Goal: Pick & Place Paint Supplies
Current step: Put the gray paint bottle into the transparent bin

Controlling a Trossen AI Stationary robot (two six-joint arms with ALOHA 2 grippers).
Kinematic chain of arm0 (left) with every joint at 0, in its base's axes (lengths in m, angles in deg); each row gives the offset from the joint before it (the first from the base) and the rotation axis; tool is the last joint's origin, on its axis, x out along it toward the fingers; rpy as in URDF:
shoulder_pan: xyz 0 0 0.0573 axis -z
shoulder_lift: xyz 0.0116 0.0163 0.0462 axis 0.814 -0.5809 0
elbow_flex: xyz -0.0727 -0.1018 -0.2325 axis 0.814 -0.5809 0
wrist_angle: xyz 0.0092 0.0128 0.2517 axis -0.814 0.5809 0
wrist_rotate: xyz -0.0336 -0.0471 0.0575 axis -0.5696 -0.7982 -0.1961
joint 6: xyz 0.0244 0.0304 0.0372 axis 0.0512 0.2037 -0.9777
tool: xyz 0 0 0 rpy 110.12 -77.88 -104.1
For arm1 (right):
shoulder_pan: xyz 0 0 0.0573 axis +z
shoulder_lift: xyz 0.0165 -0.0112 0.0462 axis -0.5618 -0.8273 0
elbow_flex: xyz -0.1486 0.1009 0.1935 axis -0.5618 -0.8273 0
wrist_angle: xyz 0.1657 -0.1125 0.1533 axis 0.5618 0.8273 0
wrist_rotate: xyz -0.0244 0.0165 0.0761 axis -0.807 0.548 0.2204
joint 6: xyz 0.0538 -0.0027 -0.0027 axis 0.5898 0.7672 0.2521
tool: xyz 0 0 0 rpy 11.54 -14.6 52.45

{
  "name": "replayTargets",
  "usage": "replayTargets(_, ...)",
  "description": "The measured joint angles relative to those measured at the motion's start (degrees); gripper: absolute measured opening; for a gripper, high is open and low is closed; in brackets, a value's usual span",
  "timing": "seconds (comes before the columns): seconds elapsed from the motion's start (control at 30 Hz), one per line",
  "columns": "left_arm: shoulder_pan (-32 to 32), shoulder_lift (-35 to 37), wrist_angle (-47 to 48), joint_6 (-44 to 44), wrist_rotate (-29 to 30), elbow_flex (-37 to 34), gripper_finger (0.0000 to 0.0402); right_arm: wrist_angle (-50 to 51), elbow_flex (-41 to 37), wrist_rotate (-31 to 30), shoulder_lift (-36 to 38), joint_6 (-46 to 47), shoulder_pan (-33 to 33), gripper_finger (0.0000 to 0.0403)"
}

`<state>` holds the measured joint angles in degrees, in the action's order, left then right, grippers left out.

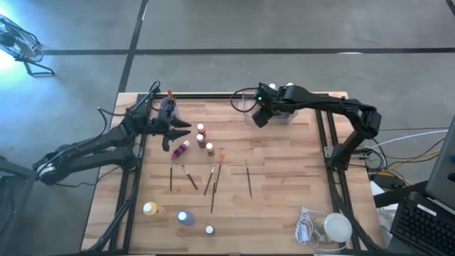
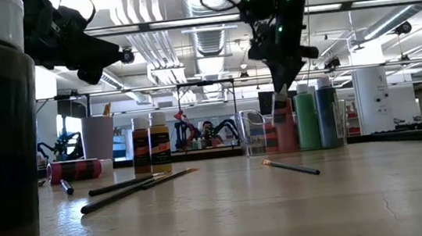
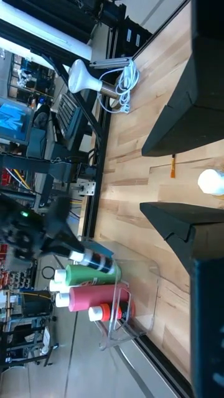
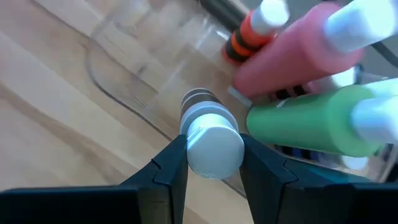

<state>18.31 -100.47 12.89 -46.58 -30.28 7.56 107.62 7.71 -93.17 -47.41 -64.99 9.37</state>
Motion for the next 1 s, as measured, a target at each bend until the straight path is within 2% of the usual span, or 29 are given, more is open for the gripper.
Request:
replayTargets(0.3,0.02,0.0,-0.01,0.02,0.01,0.0,0.0135,0.05,-0.02,-1.44,-4.59,0.13,-2.08,0.0112)
replayTargets(1.0,0.01,0.01,-0.04,0.06,0.0,0.0,0.0135,-2.46,-0.14,-2.85,-9.73,-1.55,-7.39,0.0118)
